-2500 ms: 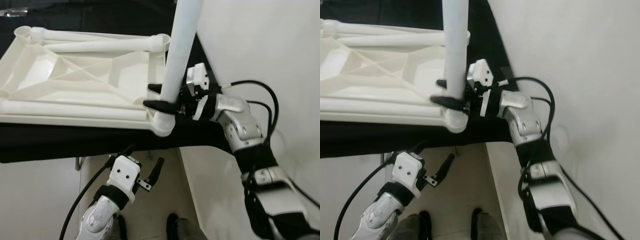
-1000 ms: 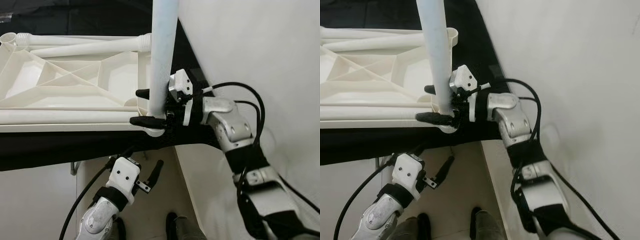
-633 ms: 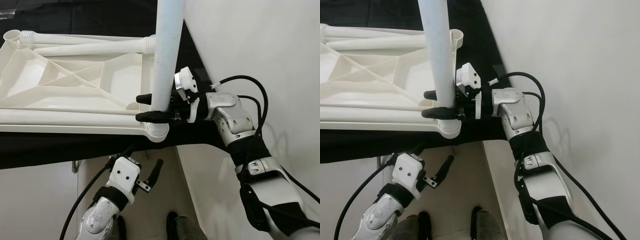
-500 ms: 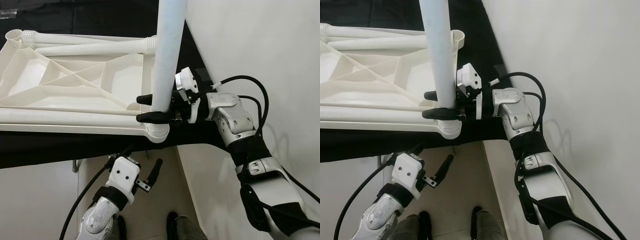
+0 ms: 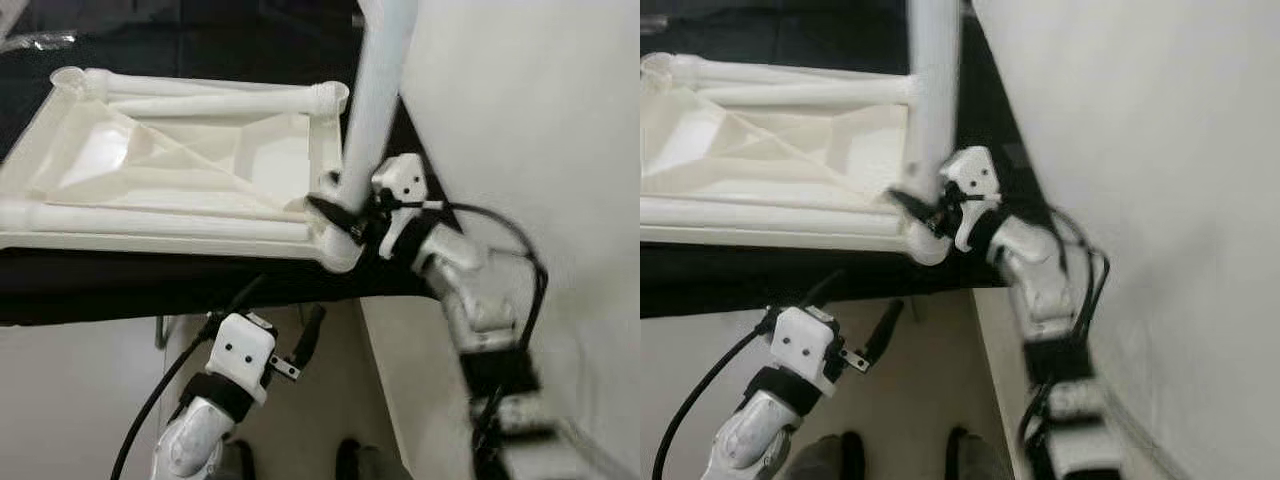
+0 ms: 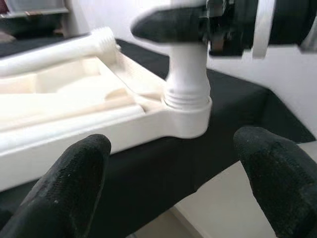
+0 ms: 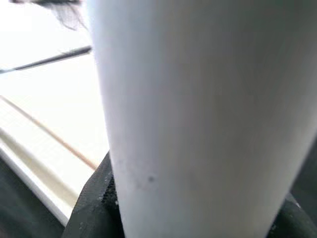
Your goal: Building children table
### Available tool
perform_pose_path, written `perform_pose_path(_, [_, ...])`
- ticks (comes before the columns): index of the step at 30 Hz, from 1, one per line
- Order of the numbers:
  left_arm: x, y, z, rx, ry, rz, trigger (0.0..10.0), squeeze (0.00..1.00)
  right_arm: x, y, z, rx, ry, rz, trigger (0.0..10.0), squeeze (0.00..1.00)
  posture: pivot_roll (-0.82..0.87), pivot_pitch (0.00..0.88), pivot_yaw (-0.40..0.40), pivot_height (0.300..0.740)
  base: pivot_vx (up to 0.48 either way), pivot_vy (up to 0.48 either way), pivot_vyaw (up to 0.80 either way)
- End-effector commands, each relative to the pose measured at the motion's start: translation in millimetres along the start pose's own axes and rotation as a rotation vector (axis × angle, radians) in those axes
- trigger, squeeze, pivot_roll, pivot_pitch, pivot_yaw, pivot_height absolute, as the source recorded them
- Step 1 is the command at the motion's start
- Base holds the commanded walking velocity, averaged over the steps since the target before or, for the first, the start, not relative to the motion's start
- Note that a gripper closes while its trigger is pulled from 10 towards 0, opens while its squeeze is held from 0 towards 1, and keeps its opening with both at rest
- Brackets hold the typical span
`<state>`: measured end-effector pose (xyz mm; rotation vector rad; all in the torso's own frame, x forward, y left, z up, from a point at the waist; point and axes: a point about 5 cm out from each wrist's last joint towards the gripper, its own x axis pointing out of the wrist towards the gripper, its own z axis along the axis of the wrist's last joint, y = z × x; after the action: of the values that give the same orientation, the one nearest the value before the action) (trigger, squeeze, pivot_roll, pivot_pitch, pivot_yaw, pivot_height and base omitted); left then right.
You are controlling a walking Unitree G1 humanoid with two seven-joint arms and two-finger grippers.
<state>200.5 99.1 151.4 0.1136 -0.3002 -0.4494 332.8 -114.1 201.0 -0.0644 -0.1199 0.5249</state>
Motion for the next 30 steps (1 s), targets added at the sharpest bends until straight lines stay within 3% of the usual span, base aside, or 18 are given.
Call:
perform_pose_path(1, [-1.3, -1.4, 0, -0.005, 0.003, -0.003, 10.0, 0.00, -20.2, -7.7, -54, 0.079, 0.271, -0.083, 0.0, 0.00, 0.04, 0.274, -0.078, 0.740, 0.000, 0.000, 0.00])
perform_pose_path(8, [-1.3, -1.4, 0, -0.005, 0.003, -0.003, 10.0, 0.00, -20.2, -7.7, -54, 0.079, 0.271, -0.083, 0.0, 0.00, 0.04, 0.274, -0.078, 0.740, 0.000, 0.000, 0.00])
perform_pose_path(9, [-5.8, -2.5, 2, -0.049, 0.016, -0.009, 10.0, 0.00, -12.6, 8.3, -49, 0.085, 0.250, -0.009, 0.0, 0.00, 0.05, 0.275, -0.076, 0.740, 0.000, 0.000, 0.00])
perform_pose_path(10, [-5.8, -2.5, 2, -0.049, 0.016, -0.009, 10.0, 0.00, -12.6, 8.3, -49, 0.085, 0.250, -0.009, 0.0, 0.00, 0.05, 0.275, -0.076, 0.740, 0.000, 0.000, 0.00])
perform_pose_path(11, [-9.1, -3.9, 4, -0.079, 0.025, -0.020, 10.0, 0.00, -7.7, 14.1, -45, 0.074, 0.238, 0.014, 4.1, 0.00, 0.05, 0.273, -0.074, 0.740, 0.000, 0.000, 0.00])
perform_pose_path(12, [-9.1, -3.9, 4, -0.079, 0.025, -0.020, 10.0, 0.00, -7.7, 14.1, -45, 0.074, 0.238, 0.014, 4.1, 0.00, 0.05, 0.273, -0.074, 0.740, 0.000, 0.000, 0.00])
perform_pose_path(13, [-11.7, -5.8, 6, -0.104, 0.032, -0.034, 10.0, 0.00, -3.4, 16.7, -41, 0.060, 0.218, 0.023, 10.0, 0.00, 0.05, 0.271, -0.071, 0.740, 0.000, 0.000, 0.00])
perform_pose_path(14, [-13.6, -8.1, 7, -0.126, 0.044, -0.054, 10.0, 0.00, 2.4, 15.4, -33, 0.036, 0.180, 0.030, 10.0, 0.00, 0.04, 0.271, -0.065, 0.740, 0.000, 0.000, 0.00])
perform_pose_path(15, [-14.7, -9.9, 7, -0.137, 0.051, -0.070, 10.0, 0.00, 7.8, 15.8, -24, 0.033, 0.130, 0.064, 10.0, 0.21, 0.04, 0.269, -0.059, 0.740, 0.000, 0.000, 0.00])
perform_pose_path(16, [-14.7, -9.9, 7, -0.137, 0.051, -0.070, 10.0, 0.00, 7.8, 15.8, -24, 0.033, 0.130, 0.064, 10.0, 0.21, 0.04, 0.269, -0.059, 0.740, 0.000, 0.000, 0.00])
perform_pose_path(17, [-15.4, -11.1, 8, -0.145, 0.057, -0.080, 10.0, 0.00, 11.7, 16.6, -16, 0.039, 0.091, 0.097, 10.0, 0.82, 0.04, 0.269, -0.059, 0.740, 0.000, 0.000, 0.00])
perform_pose_path(18, [-16.1, -12.3, 8, -0.148, 0.060, -0.088, 10.0, 0.00, 16.3, 17.5, -6, 0.037, 0.044, 0.146, 10.0, 1.00, 0.04, 0.269, -0.053, 0.740, 0.000, 0.000, 0.00])
perform_pose_path(23, [-17.7, -15.8, 11, -0.163, 0.072, -0.113, 10.0, 0.00, 24.2, 15.8, 16, 0.035, -0.026, 0.272, 10.0, 1.00, 0.04, 0.268, -0.043, 0.740, 0.000, 0.000, 0.00])
perform_pose_path(24, [-17.2, -16.7, 11, -0.167, 0.072, -0.121, 10.0, 0.00, 24.6, 14.1, 19, 0.019, -0.031, 0.341, 10.0, 0.22, 0.05, 0.267, -0.042, 0.740, 0.000, 0.000, 0.00])
perform_pose_path(25, [-16.7, -17.2, 11, -0.169, 0.073, -0.126, 10.0, 0.00, 24.4, 13.2, 20, 0.008, -0.031, 0.386, 10.0, 0.22, 0.05, 0.268, -0.043, 0.740, 0.000, 0.000, 0.00])
perform_pose_path(26, [-15.8, -17.4, 11, -0.178, 0.073, -0.134, 10.0, 0.00, 24.0, 12.5, 25, 0.020, -0.040, 0.460, 10.0, 0.00, 0.05, 0.270, -0.043, 0.740, 0.000, 0.000, 0.00])
perform_pose_path(30, [-14.2, -17.1, 11, -0.201, 0.076, -0.140, 10.0, 0.00, 23.2, 13.6, 35, 0.001, -0.083, 0.607, 10.0, 0.00, 0.05, 0.272, -0.045, 0.740, 0.000, 0.000, 0.00])
